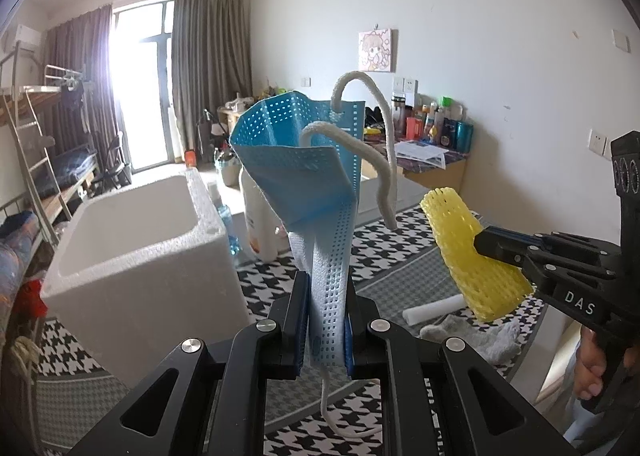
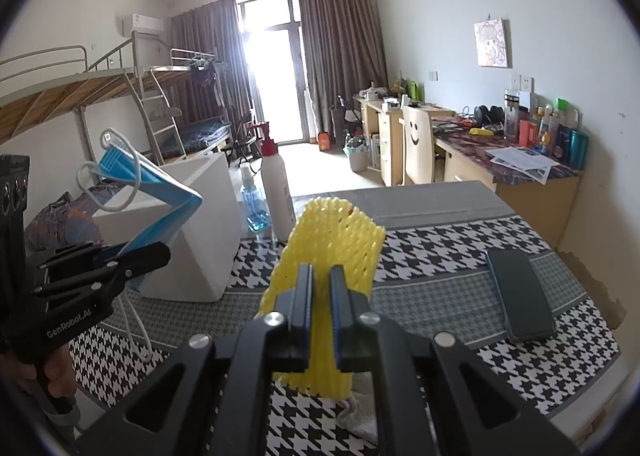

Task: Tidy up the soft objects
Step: 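Carry the blue mask with the left tool while the right tool carries the sponge to the box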

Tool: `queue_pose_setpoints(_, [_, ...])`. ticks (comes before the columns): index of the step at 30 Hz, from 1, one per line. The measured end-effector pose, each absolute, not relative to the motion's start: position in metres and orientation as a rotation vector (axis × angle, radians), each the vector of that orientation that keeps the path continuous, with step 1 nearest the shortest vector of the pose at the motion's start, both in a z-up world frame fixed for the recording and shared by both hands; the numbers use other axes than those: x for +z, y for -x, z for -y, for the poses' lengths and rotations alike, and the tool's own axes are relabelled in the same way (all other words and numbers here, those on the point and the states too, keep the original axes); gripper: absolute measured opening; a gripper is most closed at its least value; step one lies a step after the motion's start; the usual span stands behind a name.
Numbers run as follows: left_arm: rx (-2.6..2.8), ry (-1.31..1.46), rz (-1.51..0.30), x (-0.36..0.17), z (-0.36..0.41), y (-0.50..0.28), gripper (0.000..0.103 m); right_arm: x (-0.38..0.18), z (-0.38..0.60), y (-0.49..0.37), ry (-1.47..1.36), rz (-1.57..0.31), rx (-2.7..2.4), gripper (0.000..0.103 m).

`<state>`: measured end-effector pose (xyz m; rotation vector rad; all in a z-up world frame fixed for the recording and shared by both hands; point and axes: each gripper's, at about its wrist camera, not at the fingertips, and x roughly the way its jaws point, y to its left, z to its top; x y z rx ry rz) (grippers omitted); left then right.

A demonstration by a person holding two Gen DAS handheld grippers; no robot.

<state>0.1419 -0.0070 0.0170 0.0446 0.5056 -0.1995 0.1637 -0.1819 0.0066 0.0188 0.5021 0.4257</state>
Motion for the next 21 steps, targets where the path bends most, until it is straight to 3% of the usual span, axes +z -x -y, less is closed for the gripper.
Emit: queue_pose_setpoints(21, [-0.160,-0.064,-0.432,0.038,0.001,-0.145,0.015,0.034,0.168,-0.173,-0.014,-0.444,0.452,0.011])
